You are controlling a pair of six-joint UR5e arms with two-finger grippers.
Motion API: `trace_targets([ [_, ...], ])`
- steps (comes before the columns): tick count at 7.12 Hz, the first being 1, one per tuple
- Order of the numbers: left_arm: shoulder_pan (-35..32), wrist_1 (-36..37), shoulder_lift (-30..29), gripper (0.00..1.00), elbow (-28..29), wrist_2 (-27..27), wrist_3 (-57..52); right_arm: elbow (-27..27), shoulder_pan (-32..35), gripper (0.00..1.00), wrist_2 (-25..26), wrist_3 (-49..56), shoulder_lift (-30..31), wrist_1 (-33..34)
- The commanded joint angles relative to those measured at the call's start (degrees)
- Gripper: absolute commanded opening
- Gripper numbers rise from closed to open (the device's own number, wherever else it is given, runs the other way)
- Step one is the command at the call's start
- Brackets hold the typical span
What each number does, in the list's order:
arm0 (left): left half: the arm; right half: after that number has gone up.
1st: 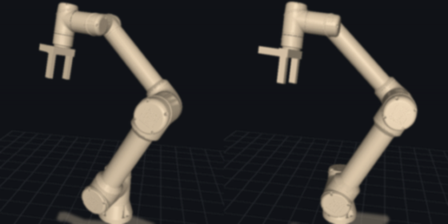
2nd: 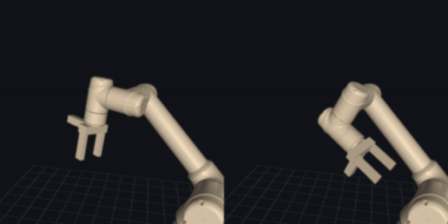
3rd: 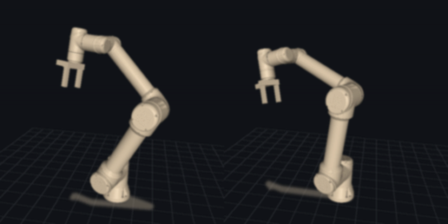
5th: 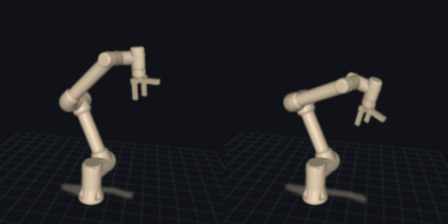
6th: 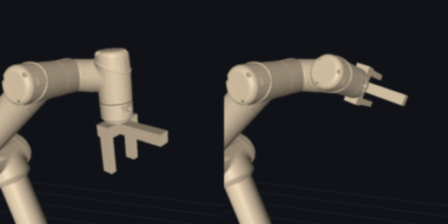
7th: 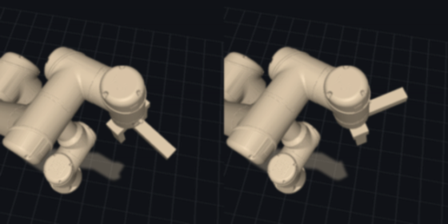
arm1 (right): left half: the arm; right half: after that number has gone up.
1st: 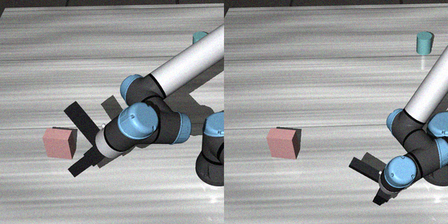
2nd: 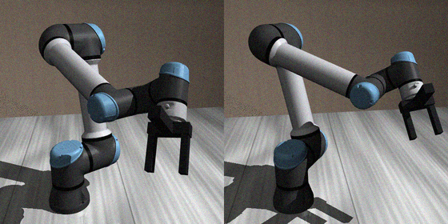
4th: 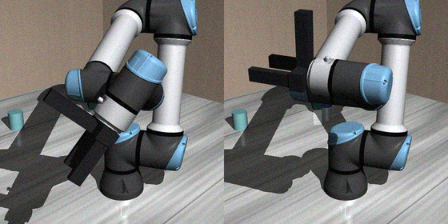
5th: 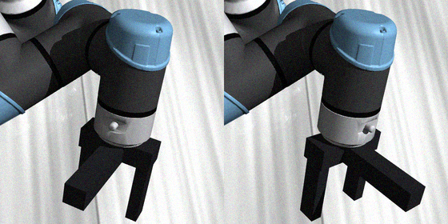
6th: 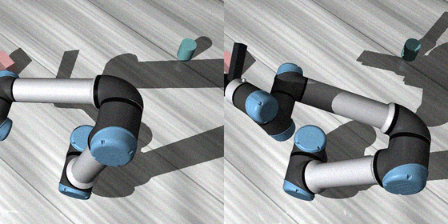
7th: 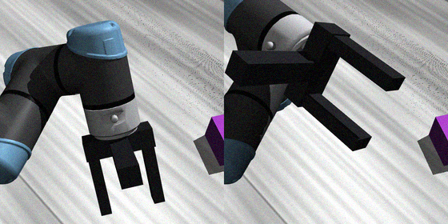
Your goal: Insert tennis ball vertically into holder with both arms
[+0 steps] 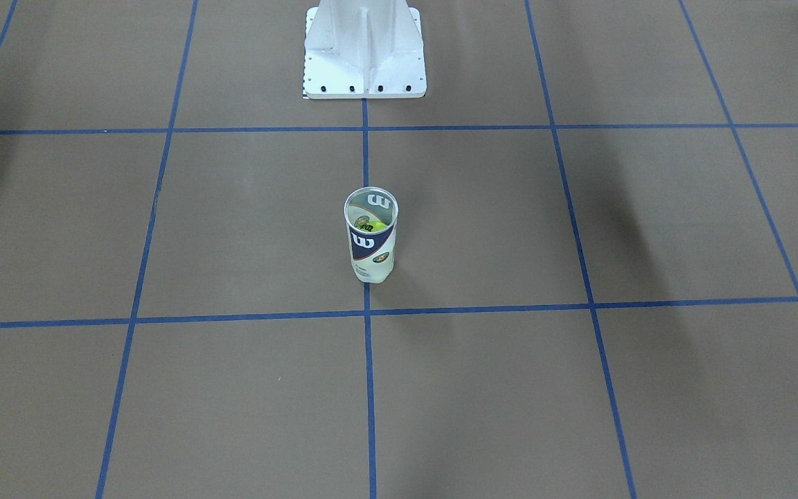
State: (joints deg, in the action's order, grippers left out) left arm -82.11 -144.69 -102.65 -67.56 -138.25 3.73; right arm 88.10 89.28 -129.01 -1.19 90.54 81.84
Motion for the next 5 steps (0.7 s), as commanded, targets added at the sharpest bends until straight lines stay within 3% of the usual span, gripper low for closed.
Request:
trace_targets([
  [1, -1.90, 13.14, 1.14, 0.99, -0.47, 0.52, -11.85, -0.90, -0.07, 1.00, -0.01, -0.04, 0.07, -0.01],
  [5, -3.06, 36.17, 1.32, 0.99, -10.46, 3.59, -16.29, -1.00, -0.07, 1.00, -0.01, -0.48, 0.07, -0.02],
])
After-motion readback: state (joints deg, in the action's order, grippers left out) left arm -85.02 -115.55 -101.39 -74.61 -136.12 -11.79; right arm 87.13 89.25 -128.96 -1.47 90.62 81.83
